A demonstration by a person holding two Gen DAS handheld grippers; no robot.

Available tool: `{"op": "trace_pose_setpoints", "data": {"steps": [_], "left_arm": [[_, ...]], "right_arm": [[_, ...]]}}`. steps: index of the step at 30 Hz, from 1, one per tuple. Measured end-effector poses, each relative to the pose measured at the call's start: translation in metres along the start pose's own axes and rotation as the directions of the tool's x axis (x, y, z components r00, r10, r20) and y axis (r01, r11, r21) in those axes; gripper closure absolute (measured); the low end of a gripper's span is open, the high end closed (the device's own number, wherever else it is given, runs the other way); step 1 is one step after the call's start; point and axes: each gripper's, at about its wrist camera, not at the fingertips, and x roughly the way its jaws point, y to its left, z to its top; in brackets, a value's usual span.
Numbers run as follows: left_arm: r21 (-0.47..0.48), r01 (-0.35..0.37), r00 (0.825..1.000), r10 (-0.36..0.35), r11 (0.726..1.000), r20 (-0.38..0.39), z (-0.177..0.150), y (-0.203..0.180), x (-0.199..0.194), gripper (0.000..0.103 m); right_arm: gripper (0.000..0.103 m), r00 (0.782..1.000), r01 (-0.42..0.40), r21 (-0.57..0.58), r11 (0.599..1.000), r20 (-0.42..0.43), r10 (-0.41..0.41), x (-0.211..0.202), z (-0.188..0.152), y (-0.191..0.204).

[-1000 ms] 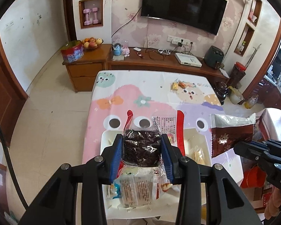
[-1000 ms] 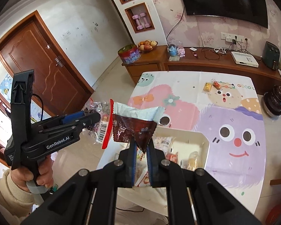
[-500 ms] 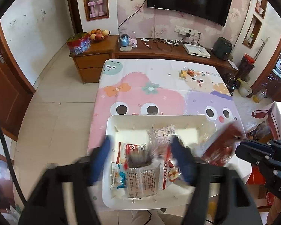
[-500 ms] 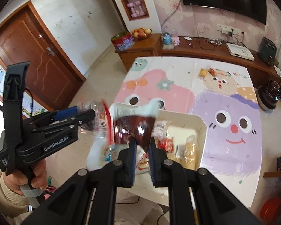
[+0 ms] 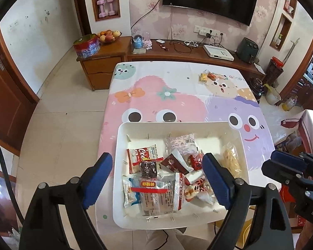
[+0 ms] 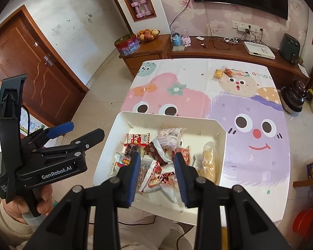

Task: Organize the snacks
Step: 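Move both tools back toward the yellow bar and red candy on the table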

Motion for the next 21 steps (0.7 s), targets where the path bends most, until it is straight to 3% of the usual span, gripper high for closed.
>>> {"op": "trace_pose_setpoints", "data": {"steps": [13,21], "left_arm": [[0.006,-0.004,1.000,0.004,1.000,-0.015,-0.002,-0.004,0.005,0.016],[0.059,-0.003,1.000,0.001,0.998,0.023,0.027,-0.016,0.000,0.016]], "right_arm": [[0.069,1.000,0.006,0.000,1.000,0.009,-0.006,-0.003,0.003,-0.003],[0.069,0.998,0.038,0.023,0.999,0.050,-0.039,-0.013,0.018,-0.025]]}}
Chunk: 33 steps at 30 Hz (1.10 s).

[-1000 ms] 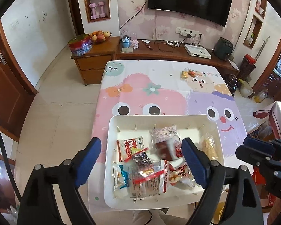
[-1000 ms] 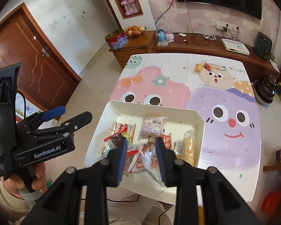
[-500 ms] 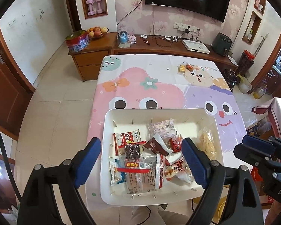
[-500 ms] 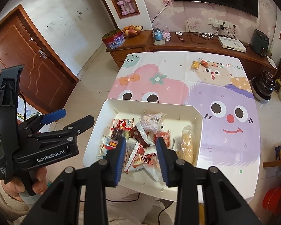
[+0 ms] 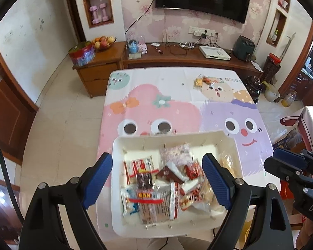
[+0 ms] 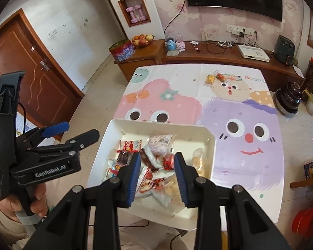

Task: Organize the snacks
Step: 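Move both tools back toward the yellow bar and red candy on the table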

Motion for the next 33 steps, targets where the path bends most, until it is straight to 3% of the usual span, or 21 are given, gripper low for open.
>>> {"op": "trace_pose_setpoints", "data": {"steps": [9,18,23,26,30,33], "left_arm": [[0.124,0.034,0.998,-0.039,0.992,0.039,0.083,-0.021,0.006,0.016],[0.185,0.051,0.991,-0.073,0.981,0.113,0.196,-0.035,0.031,0.010],[0.212,0.080,0.994,-0.094,0.974,0.056,0.245,-0.051,0.093,0.010],[0.229,0.091,0.996,-0.092,0.969,-0.006,0.266,-0.063,0.153,0.010],[0.213,0.132,0.988,-0.110,0.968,-0.110,0.270,-0.076,0.229,0.010],[0.211,0.107,0.985,-0.074,0.972,-0.158,0.266,-0.088,0.280,0.010]], "right_arm": [[0.069,0.993,0.098,0.016,0.995,0.065,-0.099,-0.009,0.050,-0.036],[0.069,0.959,0.223,0.047,0.974,0.167,-0.228,-0.018,0.150,-0.086],[0.069,0.944,0.291,0.075,0.954,0.138,-0.299,0.018,0.205,-0.120],[0.069,0.945,0.306,0.081,0.949,0.094,-0.313,0.056,0.230,-0.140],[0.069,0.946,0.319,0.075,0.945,0.028,-0.322,0.116,0.249,-0.165],[0.069,0.959,0.282,0.101,0.954,-0.027,-0.281,0.153,0.250,-0.182]]}}
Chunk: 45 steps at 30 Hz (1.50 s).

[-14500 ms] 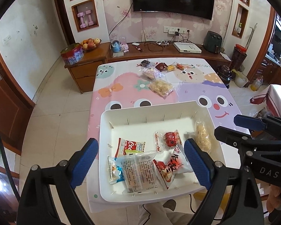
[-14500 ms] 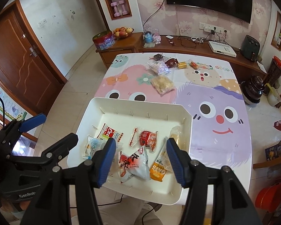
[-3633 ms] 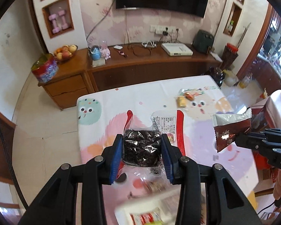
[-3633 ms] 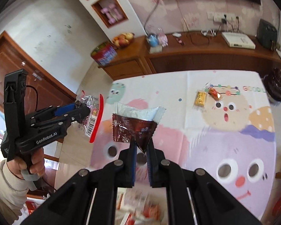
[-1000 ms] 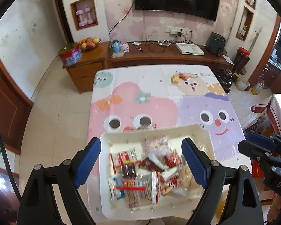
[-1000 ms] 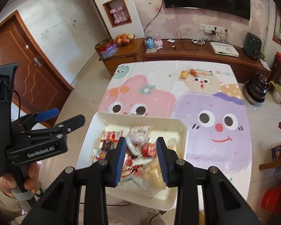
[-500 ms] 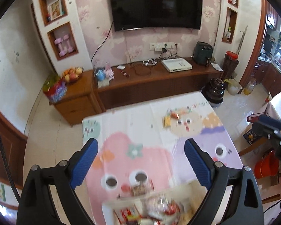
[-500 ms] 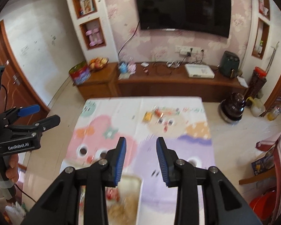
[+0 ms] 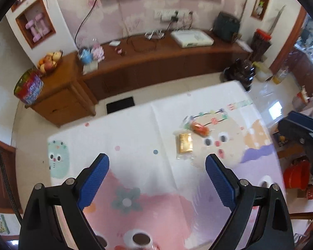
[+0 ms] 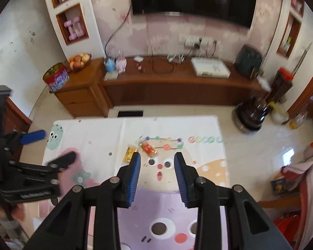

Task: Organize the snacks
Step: 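Move both tools back toward the yellow bar and red candy on the table, then grasp the yellow bar with the left tool while the right tool grasps the red candy bag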

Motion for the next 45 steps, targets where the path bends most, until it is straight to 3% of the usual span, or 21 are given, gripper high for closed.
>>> {"op": "trace_pose_setpoints", "data": {"steps": [8,13,16,22,25,37,43,45], "left_arm": [[-0.068,-0.024,0.999,0.021,0.997,-0.048,0.000,-0.022,0.091,0.011],[-0.103,-0.055,0.996,0.047,0.993,-0.081,0.006,-0.039,0.132,0.016],[-0.098,-0.072,0.992,0.061,0.993,-0.108,0.007,-0.047,0.152,0.027],[-0.122,-0.037,0.993,0.023,0.992,-0.112,0.001,-0.048,0.165,0.052],[-0.126,-0.024,0.996,0.012,0.992,-0.092,0.000,-0.043,0.160,0.078],[-0.172,-0.038,0.995,0.021,0.984,-0.097,-0.018,-0.010,0.145,0.079],[-0.178,-0.037,0.997,0.023,0.983,-0.078,-0.023,0.000,0.137,0.079],[-0.180,-0.035,0.997,0.022,0.983,-0.075,-0.023,0.003,0.135,0.079]], "right_arm": [[0.069,0.990,-0.095,0.059,0.994,-0.096,0.101,0.092,0.004,-0.019],[0.069,0.982,-0.138,0.060,0.989,-0.121,0.144,0.126,0.009,-0.030],[0.069,0.974,-0.173,0.065,0.983,-0.138,0.181,0.142,0.010,-0.036],[0.069,0.962,-0.203,0.034,0.979,-0.178,0.205,0.167,0.005,-0.035],[0.069,0.957,-0.216,0.029,0.976,-0.192,0.217,0.177,0.005,-0.032],[0.069,0.944,-0.239,-0.022,0.971,-0.240,0.227,0.206,0.008,-0.004],[0.069,0.951,-0.176,-0.092,0.980,-0.274,0.146,0.221,0.003,0.015],[0.075,0.953,-0.171,-0.112,0.979,-0.270,0.136,0.221,0.001,0.020]]}}
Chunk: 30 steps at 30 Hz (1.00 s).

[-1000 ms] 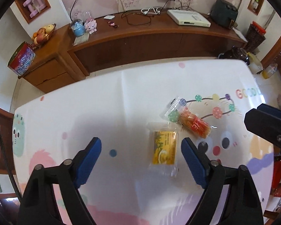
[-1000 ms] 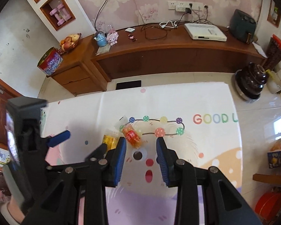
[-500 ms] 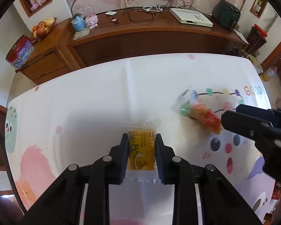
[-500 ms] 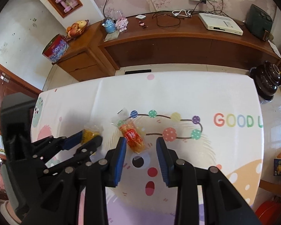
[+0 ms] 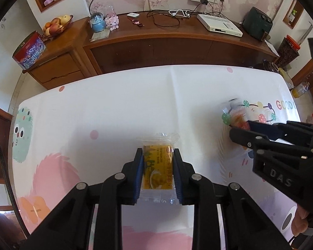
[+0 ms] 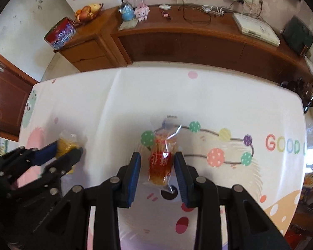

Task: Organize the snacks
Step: 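Grasp the yellow bar with the left tool while the right tool grasps the red candy bag, then carry both snacks over the white tray and open both tools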

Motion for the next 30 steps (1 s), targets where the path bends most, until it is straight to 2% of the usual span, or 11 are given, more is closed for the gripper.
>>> {"op": "trace_pose_setpoints", "data": {"steps": [1,6,14,20,30], "left_arm": [[0.000,0.003,1.000,-0.003,1.000,0.001,0.000,0.000,0.000,0.079],[0.010,0.013,1.000,-0.013,1.000,0.018,-0.003,-0.001,-0.014,0.079],[0.058,0.034,0.997,-0.038,0.998,0.061,-0.019,0.002,-0.065,0.079],[0.092,0.054,0.992,-0.064,0.994,0.108,-0.051,0.007,-0.130,0.079],[0.050,0.063,0.985,-0.070,0.997,0.156,-0.131,0.033,-0.237,0.079]], "right_arm": [[0.081,1.000,0.011,-0.007,1.000,0.003,-0.011,0.000,-0.001,0.002],[0.081,1.000,-0.005,-0.011,1.000,0.004,0.005,-0.003,-0.012,0.012],[0.081,0.991,-0.125,0.024,0.992,0.055,0.124,-0.045,-0.047,0.025],[0.082,0.976,-0.204,0.036,0.978,0.090,0.200,-0.093,-0.089,0.028],[0.081,0.933,-0.312,-0.006,0.950,0.189,0.308,-0.193,-0.174,0.064]]}}
